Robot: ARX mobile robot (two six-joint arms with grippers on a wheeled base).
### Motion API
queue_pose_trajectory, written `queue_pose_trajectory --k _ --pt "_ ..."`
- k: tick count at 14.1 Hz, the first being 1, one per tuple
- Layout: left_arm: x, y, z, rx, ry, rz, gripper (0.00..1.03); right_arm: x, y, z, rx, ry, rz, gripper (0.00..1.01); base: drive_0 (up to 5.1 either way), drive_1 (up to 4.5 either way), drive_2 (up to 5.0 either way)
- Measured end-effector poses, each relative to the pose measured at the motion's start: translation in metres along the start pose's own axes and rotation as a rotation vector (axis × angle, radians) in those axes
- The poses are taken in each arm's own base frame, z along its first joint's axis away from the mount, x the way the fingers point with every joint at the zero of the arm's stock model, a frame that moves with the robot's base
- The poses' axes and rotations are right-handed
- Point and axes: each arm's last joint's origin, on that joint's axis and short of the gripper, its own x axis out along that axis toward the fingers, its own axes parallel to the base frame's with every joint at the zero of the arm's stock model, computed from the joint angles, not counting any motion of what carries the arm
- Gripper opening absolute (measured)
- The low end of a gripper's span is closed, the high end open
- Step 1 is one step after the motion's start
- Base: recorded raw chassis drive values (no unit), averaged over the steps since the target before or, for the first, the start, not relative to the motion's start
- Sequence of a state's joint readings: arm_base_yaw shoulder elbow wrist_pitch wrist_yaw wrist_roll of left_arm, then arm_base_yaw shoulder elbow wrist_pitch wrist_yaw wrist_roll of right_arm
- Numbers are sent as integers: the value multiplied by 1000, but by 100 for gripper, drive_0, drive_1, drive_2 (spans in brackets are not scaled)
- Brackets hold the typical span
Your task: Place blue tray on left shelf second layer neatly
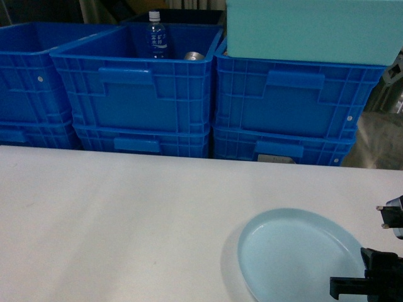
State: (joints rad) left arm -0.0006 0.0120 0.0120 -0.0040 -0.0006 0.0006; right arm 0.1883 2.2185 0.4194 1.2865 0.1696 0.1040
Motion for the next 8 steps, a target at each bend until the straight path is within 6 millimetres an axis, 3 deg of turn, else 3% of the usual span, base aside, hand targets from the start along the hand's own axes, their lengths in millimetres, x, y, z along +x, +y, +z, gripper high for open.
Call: queue_pose_trajectory --k 2,5,8 --pt "0 0 0 0 0 0 98 -31 -8 27 -75 -99 14 2 0 0 0" --pt "0 0 0 0 0 0 98 -64 -47 36 -38 -150 -26 2 0 0 0" --pt "0 0 0 0 0 0 98 -81 -54 40 -34 -196 -28 2 0 0 0"
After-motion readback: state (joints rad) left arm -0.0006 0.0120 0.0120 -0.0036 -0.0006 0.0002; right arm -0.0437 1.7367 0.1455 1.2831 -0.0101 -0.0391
